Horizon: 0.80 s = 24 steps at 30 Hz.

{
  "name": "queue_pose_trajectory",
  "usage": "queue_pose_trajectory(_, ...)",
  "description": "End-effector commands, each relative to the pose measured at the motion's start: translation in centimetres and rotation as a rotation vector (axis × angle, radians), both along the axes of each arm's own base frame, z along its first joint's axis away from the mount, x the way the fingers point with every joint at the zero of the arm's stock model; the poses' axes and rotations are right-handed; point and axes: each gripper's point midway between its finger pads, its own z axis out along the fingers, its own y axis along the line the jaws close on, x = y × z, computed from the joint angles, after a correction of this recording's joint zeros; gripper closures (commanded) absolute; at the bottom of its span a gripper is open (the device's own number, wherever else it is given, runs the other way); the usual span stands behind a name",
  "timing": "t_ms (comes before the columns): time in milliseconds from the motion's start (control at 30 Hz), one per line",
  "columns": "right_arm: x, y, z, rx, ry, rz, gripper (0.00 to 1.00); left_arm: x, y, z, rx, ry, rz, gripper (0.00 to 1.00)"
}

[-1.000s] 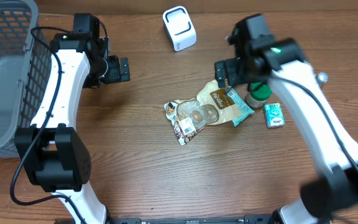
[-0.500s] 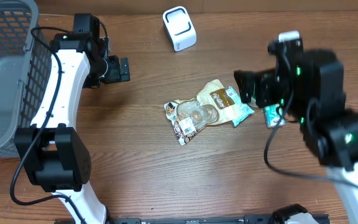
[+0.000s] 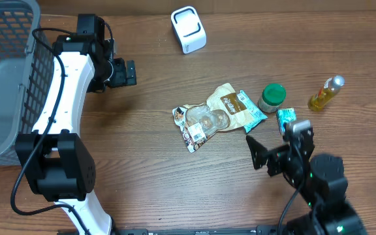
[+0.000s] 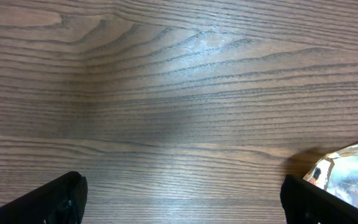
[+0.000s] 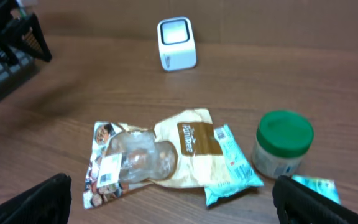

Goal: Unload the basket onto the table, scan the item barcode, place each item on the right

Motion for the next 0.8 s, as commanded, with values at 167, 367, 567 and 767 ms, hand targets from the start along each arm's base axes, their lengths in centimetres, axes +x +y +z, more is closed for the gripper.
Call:
queue_pose_trajectory(167,-0.3,-1.7,1.9,0.148,-0.291,-0.067,0.00,0.2,-0.1,0.3,-0.001,-0.010,-0.001,0.00)
queue_pose_trajectory(367,-1.0,-2.4,5.2,0.204,-0.568,-0.076,0.00,0.2,-0.1,0.3,-0.001,-0.010,-0.001,0.00)
queue_pose_trajectory(567,-0.1,-3.1,2.4,0.183,-0.514,-0.115,0.00,0.2,-0.1,0.3,-0.001,-0.010,-0.001,0.00)
queue_pose_trajectory(767,0.4,-3.4,-2.6,0.138,-0.313,-0.145,0.00,0.2,-0.1,0.3,-0.001,-0.010,-0.001,0.00)
